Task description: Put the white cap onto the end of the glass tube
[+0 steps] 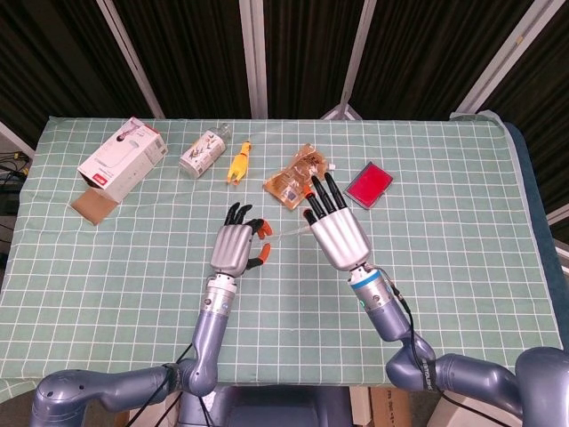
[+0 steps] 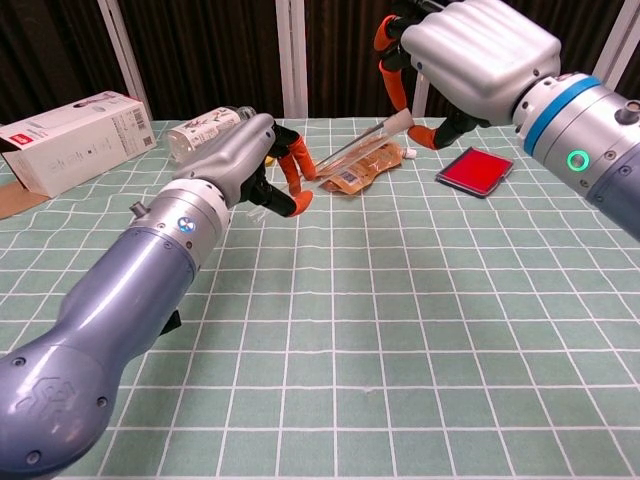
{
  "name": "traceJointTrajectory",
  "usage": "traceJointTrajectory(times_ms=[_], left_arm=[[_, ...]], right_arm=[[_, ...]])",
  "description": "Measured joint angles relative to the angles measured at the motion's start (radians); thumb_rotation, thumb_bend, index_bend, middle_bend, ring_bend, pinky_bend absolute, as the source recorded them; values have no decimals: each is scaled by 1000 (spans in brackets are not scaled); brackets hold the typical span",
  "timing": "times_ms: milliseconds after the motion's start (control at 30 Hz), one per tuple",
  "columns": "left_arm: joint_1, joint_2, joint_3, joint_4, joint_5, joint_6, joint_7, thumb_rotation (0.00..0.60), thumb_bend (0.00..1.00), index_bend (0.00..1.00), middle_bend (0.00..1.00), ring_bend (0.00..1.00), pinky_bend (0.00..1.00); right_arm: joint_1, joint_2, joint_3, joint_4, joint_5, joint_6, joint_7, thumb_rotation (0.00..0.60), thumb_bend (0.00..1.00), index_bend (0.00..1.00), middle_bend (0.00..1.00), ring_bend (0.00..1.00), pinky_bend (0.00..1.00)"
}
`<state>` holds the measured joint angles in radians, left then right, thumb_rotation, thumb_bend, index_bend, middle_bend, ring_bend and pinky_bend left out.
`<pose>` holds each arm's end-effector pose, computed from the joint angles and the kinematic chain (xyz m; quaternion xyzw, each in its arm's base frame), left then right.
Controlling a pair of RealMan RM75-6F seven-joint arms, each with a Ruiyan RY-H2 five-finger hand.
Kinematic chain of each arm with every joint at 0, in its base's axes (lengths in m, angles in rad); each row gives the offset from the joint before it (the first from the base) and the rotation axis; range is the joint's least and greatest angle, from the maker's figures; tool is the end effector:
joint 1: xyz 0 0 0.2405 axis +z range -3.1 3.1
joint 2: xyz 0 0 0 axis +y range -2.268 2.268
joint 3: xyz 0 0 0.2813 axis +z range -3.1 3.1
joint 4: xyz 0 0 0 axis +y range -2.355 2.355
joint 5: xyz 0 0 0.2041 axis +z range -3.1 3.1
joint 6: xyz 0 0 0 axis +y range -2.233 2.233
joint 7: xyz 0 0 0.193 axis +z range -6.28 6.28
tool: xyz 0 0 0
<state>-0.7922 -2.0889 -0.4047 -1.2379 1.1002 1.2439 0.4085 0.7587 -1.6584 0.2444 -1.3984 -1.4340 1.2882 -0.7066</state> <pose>-0.0535 0.3933 -0.1041 -0.5924 -0.4431 -0.5135 0.4348 -0.0766 -0.4014 0.0127 0.7127 -0.0843 0.4489 0.5324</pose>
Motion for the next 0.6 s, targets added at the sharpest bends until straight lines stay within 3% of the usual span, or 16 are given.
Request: traceJointTrajectory(times_ms=[100, 167, 267, 367, 600], left_arm=[[0, 2, 1, -2, 1, 0, 0, 600, 632, 515, 524, 122, 0], [1, 5, 2, -2, 2, -1, 2, 600, 632, 516, 525, 122, 0], [3, 13, 4, -3, 4, -1, 2, 600, 632, 516, 525, 122, 0], [4, 20, 2, -4, 8, 1, -2, 600, 632, 516, 525, 122, 0], [6, 45, 2, -17, 22, 3, -5, 600, 632, 517, 526, 122, 0]], right_arm=[[-1, -1, 1, 0, 1, 1, -1, 600, 364, 506, 207, 0, 0], [-2, -1, 2, 0, 3, 3, -5, 600, 365, 332, 171, 0, 0], [-5, 4, 4, -3, 9, 4, -17, 600, 364, 155, 94, 0, 0], [-10, 11, 4, -10, 17, 3, -28, 600, 364, 94, 53, 0, 0], [-25, 27, 1, -42, 33, 4, -52, 600, 364, 54, 17, 0, 0]])
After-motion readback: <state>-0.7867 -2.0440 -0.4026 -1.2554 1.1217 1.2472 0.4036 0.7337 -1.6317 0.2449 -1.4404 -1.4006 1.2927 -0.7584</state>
